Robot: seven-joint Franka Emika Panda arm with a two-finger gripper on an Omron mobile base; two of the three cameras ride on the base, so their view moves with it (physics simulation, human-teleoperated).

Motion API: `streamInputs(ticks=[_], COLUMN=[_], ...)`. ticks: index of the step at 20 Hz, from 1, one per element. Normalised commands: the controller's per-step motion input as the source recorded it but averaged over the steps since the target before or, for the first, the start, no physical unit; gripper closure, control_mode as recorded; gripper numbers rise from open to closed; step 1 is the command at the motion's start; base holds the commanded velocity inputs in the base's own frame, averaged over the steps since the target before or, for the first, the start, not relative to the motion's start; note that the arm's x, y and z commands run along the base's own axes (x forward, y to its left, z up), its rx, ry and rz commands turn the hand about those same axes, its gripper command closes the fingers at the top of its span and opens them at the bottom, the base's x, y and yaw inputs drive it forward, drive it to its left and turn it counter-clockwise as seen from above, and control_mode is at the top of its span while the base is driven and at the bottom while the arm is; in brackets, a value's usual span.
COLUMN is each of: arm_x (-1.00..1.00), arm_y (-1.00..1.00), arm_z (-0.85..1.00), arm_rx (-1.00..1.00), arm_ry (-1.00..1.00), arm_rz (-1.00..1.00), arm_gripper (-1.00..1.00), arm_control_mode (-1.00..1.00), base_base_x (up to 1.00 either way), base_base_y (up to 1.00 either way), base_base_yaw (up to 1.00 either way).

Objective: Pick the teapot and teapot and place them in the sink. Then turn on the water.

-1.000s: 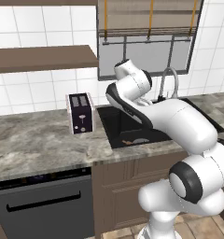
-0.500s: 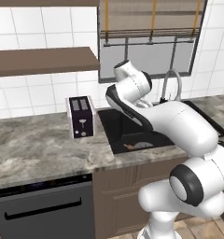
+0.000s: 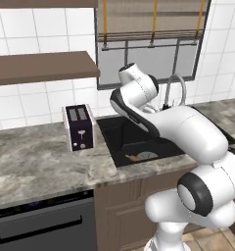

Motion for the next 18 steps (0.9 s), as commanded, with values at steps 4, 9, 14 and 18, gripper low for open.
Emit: streamInputs(ticks=[4,9,14,18], arm_x=[0.00,0.00,0.00,0.00], arm_y=[0.00,0.00,0.00,0.00], arm_z=[0.00,0.00,0.00,0.00], arm_rx=[0.00,0.00,0.00,0.00], arm_ry=[0.00,0.00,0.00,0.00], arm_rz=[0.00,0.00,0.00,0.00], arm_gripper=[1.00,1.00,1.00,1.00], arm_control_mode=[1.00,1.00,1.00,1.00], base_base_x=[0.42,0.47,0.38,0.34], base_base_y=[0.02,0.03,0.04,0.00], base_base_yaw=[-0.12,-0.06,-0.02,0.00])
